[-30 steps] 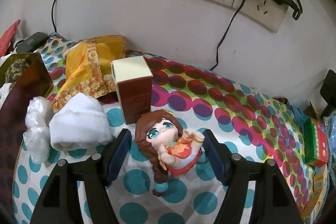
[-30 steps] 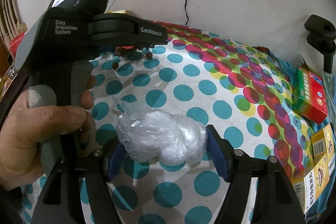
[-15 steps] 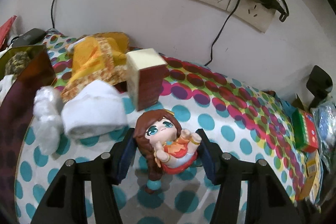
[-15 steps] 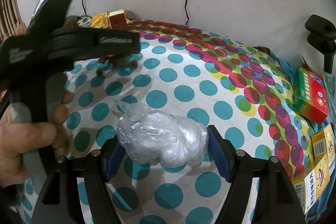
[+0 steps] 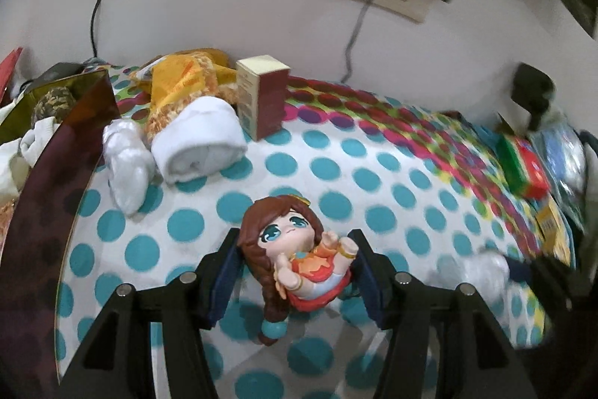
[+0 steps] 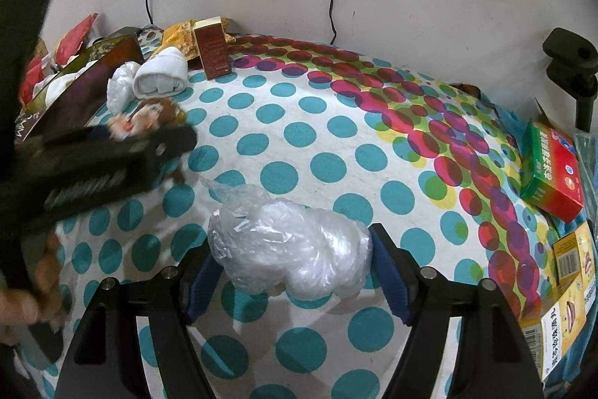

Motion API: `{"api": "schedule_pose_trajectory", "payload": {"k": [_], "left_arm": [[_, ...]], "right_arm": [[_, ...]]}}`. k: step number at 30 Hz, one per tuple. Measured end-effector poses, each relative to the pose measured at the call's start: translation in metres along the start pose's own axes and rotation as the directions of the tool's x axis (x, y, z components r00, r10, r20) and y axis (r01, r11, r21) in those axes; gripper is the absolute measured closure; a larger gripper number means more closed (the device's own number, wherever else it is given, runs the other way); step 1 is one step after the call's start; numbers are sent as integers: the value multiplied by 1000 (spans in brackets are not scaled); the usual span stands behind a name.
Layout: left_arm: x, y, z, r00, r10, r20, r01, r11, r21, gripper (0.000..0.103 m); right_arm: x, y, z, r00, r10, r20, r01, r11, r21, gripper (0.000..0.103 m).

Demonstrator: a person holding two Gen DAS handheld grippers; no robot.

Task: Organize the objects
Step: 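Carry the doll figurine into the gold tray and open the left gripper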

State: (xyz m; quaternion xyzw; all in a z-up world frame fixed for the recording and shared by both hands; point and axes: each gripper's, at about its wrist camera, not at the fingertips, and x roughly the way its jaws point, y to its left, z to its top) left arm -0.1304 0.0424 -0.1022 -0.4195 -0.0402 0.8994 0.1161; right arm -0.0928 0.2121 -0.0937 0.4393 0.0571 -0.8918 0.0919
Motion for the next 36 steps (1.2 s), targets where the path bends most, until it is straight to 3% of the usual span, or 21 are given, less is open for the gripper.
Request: {"api": "schedule_pose_trajectory", "payload": {"k": [10, 15, 19, 24, 27, 31, 33, 36], "left_arm": [[-60, -9, -30, 999, -39, 24, 37, 993, 114, 45], [-102, 0, -42, 997, 0, 76, -14, 983, 180, 45], [-137, 28, -45, 995, 9, 96, -22, 992, 128, 45], [-177, 76, -47, 988, 79, 134, -84, 996, 31, 45], [-193, 107, -48, 980, 138, 145, -137, 990, -16, 54], [-199, 142, -48, 978, 156, 140, -148, 986, -72, 54], [-190, 156, -47, 977, 190, 101, -181, 979, -90, 57], [-186, 172, -49, 981, 161, 108, -147, 982, -122, 60]], "right_arm": [[0, 0, 0, 1000, 0, -1, 0, 1000, 0, 31], [1, -1, 1, 1000, -2, -1, 2, 1000, 0, 30], [2, -2, 1, 1000, -2, -1, 2, 1000, -1, 30], [1, -1, 0, 1000, -1, -2, 1, 1000, 1, 30], [1, -1, 0, 1000, -3, -2, 3, 1000, 0, 29], [4, -3, 1, 1000, -5, -4, 5, 1000, 4, 28], [4, -3, 0, 1000, -7, -4, 7, 1000, 4, 28], [3, -2, -1, 1000, -11, -3, 11, 1000, 2, 27]]}}
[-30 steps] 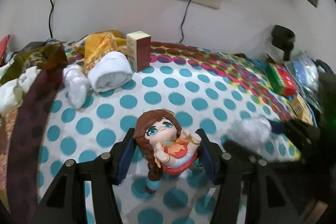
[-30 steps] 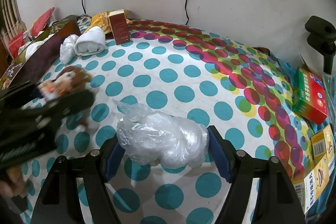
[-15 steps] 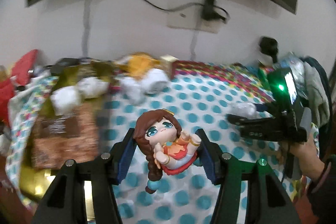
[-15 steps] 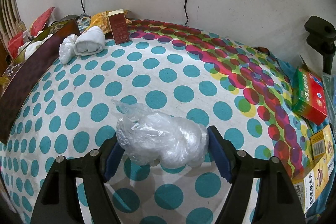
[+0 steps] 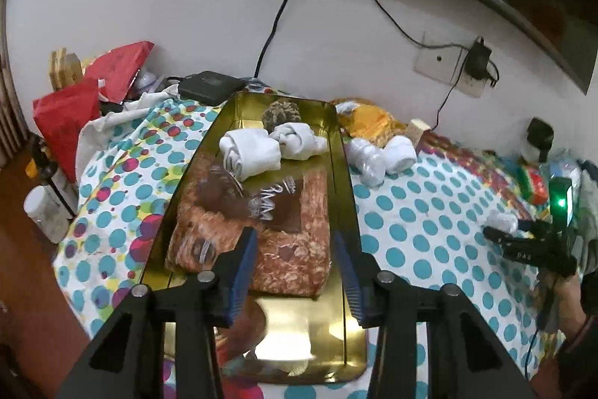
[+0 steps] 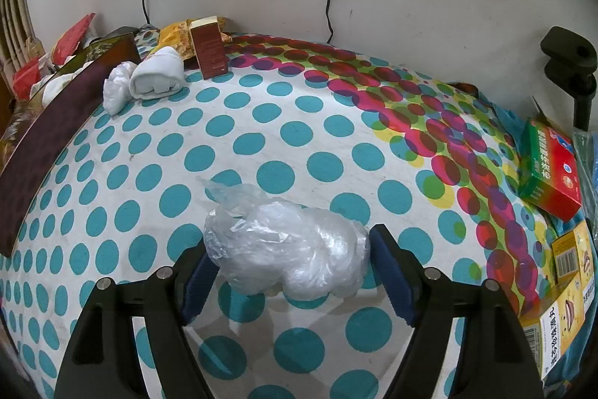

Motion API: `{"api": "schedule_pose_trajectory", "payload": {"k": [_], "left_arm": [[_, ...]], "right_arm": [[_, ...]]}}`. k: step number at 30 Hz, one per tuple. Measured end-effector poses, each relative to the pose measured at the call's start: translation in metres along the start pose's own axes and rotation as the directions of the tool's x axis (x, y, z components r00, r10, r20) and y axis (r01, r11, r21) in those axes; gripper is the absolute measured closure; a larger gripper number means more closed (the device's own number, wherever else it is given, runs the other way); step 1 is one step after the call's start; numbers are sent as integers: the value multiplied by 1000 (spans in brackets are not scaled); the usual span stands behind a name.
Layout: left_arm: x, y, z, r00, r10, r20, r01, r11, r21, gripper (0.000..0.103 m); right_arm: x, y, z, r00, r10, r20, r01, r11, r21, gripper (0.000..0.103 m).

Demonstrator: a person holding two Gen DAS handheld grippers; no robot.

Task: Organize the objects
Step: 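Carry the doll figurine into the gold tray and open the left gripper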

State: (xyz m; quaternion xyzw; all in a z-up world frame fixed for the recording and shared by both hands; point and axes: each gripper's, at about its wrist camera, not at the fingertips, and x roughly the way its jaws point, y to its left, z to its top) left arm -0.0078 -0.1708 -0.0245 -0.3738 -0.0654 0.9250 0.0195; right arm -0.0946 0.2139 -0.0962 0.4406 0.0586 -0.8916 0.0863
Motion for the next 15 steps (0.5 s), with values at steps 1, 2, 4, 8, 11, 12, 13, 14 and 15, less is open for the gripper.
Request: {"api": "schedule_pose_trajectory", "payload": {"k": [1, 2, 4, 8, 11, 12, 13, 14, 15], "left_arm": [[2, 4, -1, 1000, 8, -7, -8, 1000, -15, 60], [2, 6, -2, 1000, -5, -6, 5, 1000, -24, 60], [0, 6, -5, 1000, 1, 6, -1, 999, -32, 60], [-4, -4, -9, 1000, -5, 7, 5, 1000, -4, 59], [-4, -16, -11, 1000, -3, -11, 4, 1000, 22, 58], [-4, -18, -12, 1000, -3, -15, 3, 1000, 27, 58], [-4, -21, -13, 1000, -5, -17, 5, 1000, 30, 57], [-4, -23, -13, 1000, -4, -20, 5, 1000, 30, 57], [-4, -24, -14, 1000, -1, -21, 1, 999, 33, 57]], "right_arm": [[0, 0, 0, 1000, -2, 1, 2, 1000, -2, 27], [-1, 0, -1, 1000, -3, 1, 3, 1000, -3, 27], [-1, 1, -1, 1000, -4, 0, 4, 1000, -2, 27], [-1, 0, -1, 1000, -2, 0, 2, 1000, 0, 28], [-1, 0, -2, 1000, -8, 1, 8, 1000, -3, 29], [-1, 2, -1, 1000, -7, 1, 7, 1000, -3, 29], [-1, 2, -1, 1000, -8, 1, 8, 1000, -4, 29], [-1, 1, -1, 1000, -6, 1, 6, 1000, -3, 32], [-2, 1, -2, 1000, 1, 4, -1, 1000, -5, 34]]}}
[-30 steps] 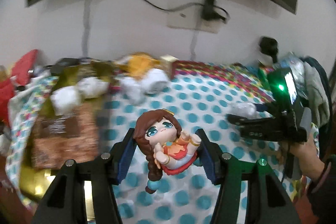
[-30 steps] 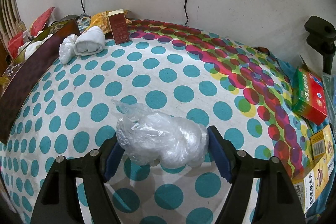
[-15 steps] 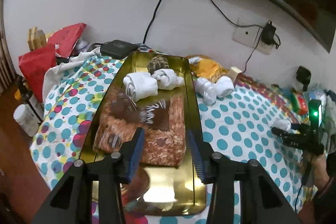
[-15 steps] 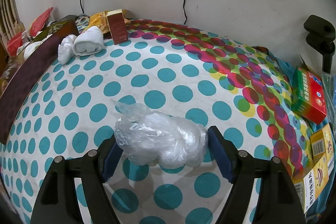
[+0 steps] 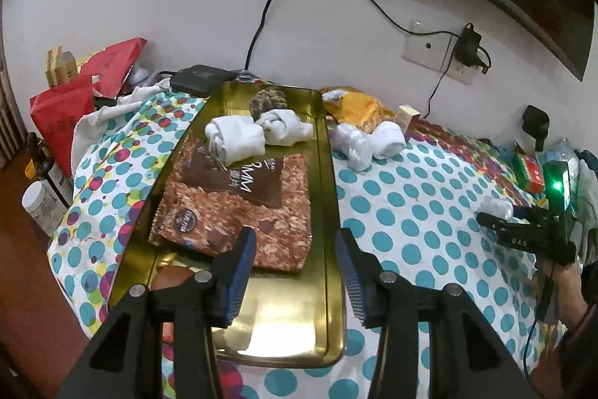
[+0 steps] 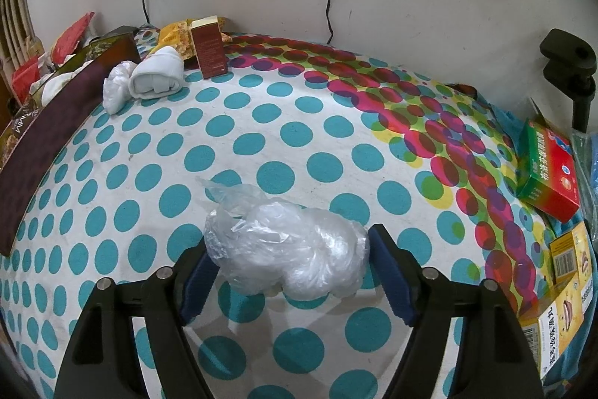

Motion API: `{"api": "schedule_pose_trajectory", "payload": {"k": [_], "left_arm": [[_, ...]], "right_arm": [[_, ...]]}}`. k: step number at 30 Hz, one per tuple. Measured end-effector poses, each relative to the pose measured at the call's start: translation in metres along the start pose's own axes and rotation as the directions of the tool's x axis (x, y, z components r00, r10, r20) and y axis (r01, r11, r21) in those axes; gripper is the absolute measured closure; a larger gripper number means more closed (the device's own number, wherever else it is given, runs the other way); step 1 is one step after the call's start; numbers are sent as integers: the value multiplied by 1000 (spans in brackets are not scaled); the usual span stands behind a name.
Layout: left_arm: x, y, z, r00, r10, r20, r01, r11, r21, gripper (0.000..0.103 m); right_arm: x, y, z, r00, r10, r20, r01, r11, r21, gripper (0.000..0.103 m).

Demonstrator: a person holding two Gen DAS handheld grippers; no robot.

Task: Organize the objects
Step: 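Carry the doll figurine into the gold tray and open the left gripper, then carry the clear plastic bag into the gold tray and open the right gripper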

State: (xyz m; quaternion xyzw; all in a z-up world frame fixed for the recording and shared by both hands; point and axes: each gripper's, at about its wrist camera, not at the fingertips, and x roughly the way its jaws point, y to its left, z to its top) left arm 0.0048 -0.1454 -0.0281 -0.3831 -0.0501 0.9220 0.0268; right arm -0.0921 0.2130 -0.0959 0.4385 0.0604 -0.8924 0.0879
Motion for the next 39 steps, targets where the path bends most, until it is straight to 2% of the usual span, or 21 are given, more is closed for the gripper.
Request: {"api": "schedule_pose_trajectory", "payload": {"k": [2, 5, 8, 13, 16, 22, 25, 31, 36, 39], "left_arm": [[-2, -2, -1, 1000, 11, 8, -11, 1000, 5, 57], [-4, -3, -2, 1000, 23, 11, -23, 1000, 9, 52], [-4, 0, -2, 999, 53, 9, -53, 999, 5, 52], [-8, 12, -5, 998, 55, 5, -55, 998, -15, 51], [-10, 18, -6, 996, 91, 8, -91, 996, -10, 50], [-16, 33, -11, 996, 92, 0, -92, 994, -51, 45], [-20, 35, -13, 996, 87, 10, -87, 995, -43, 45], [-25, 44, -15, 997, 78, 9, -78, 995, -59, 44], [-36, 53, -16, 997, 75, 31, -73, 996, -59, 44], [-42, 61, -16, 996, 76, 37, -73, 994, -79, 44]], "right_arm": [[-2, 3, 0, 1000, 3, 6, -3, 1000, -14, 42], [-4, 10, -1, 1000, -18, 19, 19, 999, -46, 47], [-5, 14, 0, 999, -30, 24, 32, 997, -65, 47], [-6, 14, 0, 999, -35, 24, 37, 997, -69, 47], [-6, 14, 0, 999, -33, 24, 34, 997, -67, 47], [-6, 20, 1, 998, -50, 29, 52, 995, -86, 47], [-7, 34, 6, 999, -5, 34, 8, 997, -71, 47], [-19, 97, 28, 990, 126, 65, -116, 984, -133, 47], [-38, 161, 53, 961, 260, 97, -237, 951, -199, 47], [-46, 197, 65, 943, 315, 104, -282, 927, -247, 47]]}}
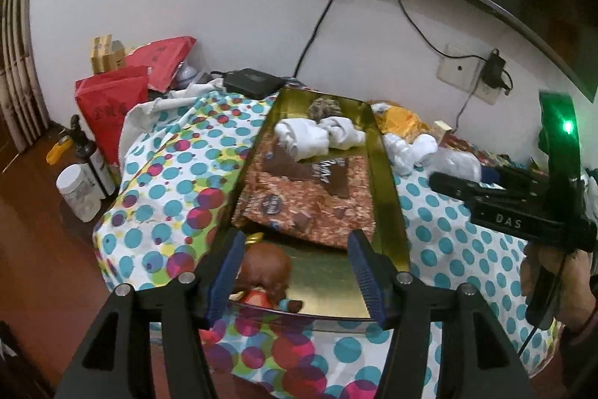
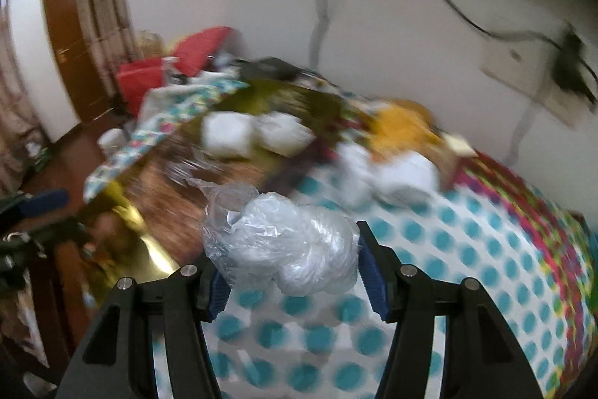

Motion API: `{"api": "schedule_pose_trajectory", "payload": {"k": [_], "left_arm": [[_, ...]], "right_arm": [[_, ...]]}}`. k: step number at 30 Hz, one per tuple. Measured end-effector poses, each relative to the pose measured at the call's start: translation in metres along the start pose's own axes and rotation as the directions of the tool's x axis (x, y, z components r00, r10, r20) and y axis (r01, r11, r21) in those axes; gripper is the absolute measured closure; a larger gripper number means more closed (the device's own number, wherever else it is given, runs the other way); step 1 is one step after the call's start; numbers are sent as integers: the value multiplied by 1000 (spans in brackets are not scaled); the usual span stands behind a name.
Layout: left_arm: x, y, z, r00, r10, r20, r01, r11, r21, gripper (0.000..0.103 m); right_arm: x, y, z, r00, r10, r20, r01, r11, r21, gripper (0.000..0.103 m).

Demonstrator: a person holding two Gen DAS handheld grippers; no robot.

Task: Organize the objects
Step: 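Carry the clear plastic bag into the gold tray and open the right gripper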

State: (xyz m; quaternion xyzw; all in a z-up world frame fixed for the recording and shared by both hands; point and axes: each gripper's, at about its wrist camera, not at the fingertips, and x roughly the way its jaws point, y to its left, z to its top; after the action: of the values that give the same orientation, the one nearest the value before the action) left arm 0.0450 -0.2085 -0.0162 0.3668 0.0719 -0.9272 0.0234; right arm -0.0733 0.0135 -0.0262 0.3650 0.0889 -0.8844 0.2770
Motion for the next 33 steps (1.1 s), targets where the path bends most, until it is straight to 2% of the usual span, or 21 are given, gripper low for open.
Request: {"api": "schedule_pose_trajectory", "payload": {"k": [4, 9, 16, 17, 19, 20, 22, 29, 33], "left_arm": [[-5, 11, 1, 1000, 7, 14, -7, 1000, -19, 43], [-9, 29, 1, 1000, 17, 23, -16, 998, -54, 43], [-9, 47, 1, 1000, 14, 16, -12, 995, -100, 43], [-9, 48, 1, 1000, 13, 16, -11, 995, -104, 43], [-9, 48, 1, 1000, 5, 16, -4, 994, -110, 43], [-8, 48, 1, 1000, 5, 16, -4, 994, -110, 43], [-7, 46, 2, 1000, 5, 15, -3, 994, -112, 43], [-7, 16, 9, 999, -32, 28, 33, 998, -62, 43], [-7, -22, 14, 997, -70, 35, 70, 997, 26, 43]], "right_arm": [[12, 39, 17, 999, 46, -3, -46, 997, -56, 47], [33, 74, 22, 995, 84, -54, -89, 990, -113, 46], [46, 96, 12, 990, 108, -91, -120, 982, -147, 42], [47, 96, 11, 989, 114, -92, -126, 982, -143, 39], [47, 96, 10, 988, 123, -90, -135, 980, -144, 35], [45, 96, 9, 990, 114, -79, -125, 981, -150, 27], [40, 94, 8, 991, 117, -67, -126, 980, -156, 19], [7, 58, 4, 994, 99, 35, -96, 992, -82, 19], [0, 1, -3, 999, -8, 47, 6, 999, 35, 18]]}}
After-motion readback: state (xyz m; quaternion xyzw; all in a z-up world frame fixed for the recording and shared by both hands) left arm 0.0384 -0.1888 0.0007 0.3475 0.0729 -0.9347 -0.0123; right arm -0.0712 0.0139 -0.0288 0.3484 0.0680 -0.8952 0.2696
